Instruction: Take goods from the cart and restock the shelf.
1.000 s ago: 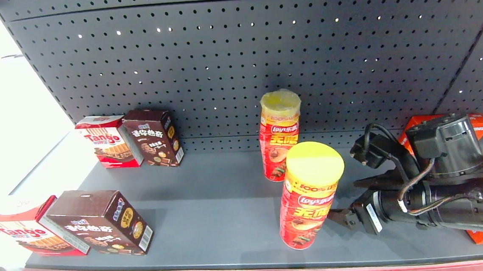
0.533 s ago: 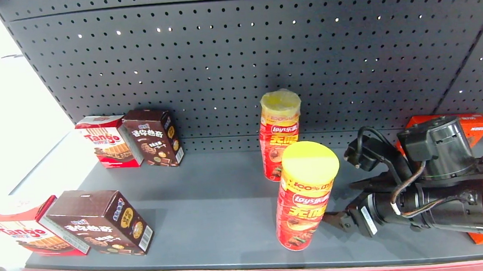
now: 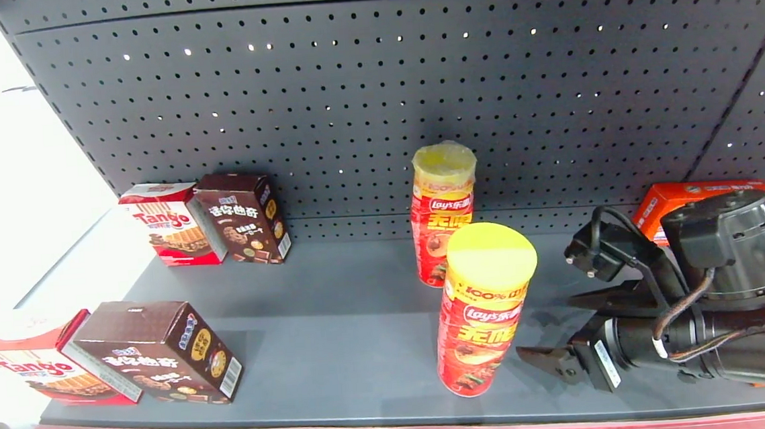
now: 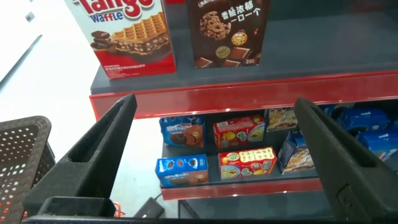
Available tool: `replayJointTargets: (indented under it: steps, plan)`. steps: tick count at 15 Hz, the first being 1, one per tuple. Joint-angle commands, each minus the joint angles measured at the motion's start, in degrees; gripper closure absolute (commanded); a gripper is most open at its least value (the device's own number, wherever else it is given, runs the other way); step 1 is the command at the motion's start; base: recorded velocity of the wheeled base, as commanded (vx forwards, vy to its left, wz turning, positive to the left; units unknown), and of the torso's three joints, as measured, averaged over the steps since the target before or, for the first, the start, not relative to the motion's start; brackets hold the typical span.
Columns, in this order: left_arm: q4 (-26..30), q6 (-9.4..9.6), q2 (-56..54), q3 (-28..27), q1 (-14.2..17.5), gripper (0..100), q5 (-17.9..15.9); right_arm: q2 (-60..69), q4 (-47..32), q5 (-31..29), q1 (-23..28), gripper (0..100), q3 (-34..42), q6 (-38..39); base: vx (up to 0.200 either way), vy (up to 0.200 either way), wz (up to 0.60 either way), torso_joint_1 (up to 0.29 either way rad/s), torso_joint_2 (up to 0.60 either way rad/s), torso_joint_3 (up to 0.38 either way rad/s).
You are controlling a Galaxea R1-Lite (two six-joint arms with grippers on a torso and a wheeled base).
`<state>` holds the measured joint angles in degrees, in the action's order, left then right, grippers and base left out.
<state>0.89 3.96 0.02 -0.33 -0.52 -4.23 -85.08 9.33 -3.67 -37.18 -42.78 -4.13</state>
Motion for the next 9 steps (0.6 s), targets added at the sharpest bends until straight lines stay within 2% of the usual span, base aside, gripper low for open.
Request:
replayJointTargets:
  steps: [1, 9]
  plan:
    - [-0.01, -0.01, 0.33, -0.02, -0.09, 0, 0.01, 0.62, 0.08, -0.11, -1.31, 0, -0.82, 0.0, 0.0, 0.0, 0.0, 0.0, 0.0, 0.0]
    - [-0.01, -0.01, 0.5, -0.02, -0.09, 0, 0.01, -3.6, 0.17, -0.11, -1.58, 0, -4.33, 0.0, 0.0, 0.0, 0.0, 0.0, 0.0, 0.0]
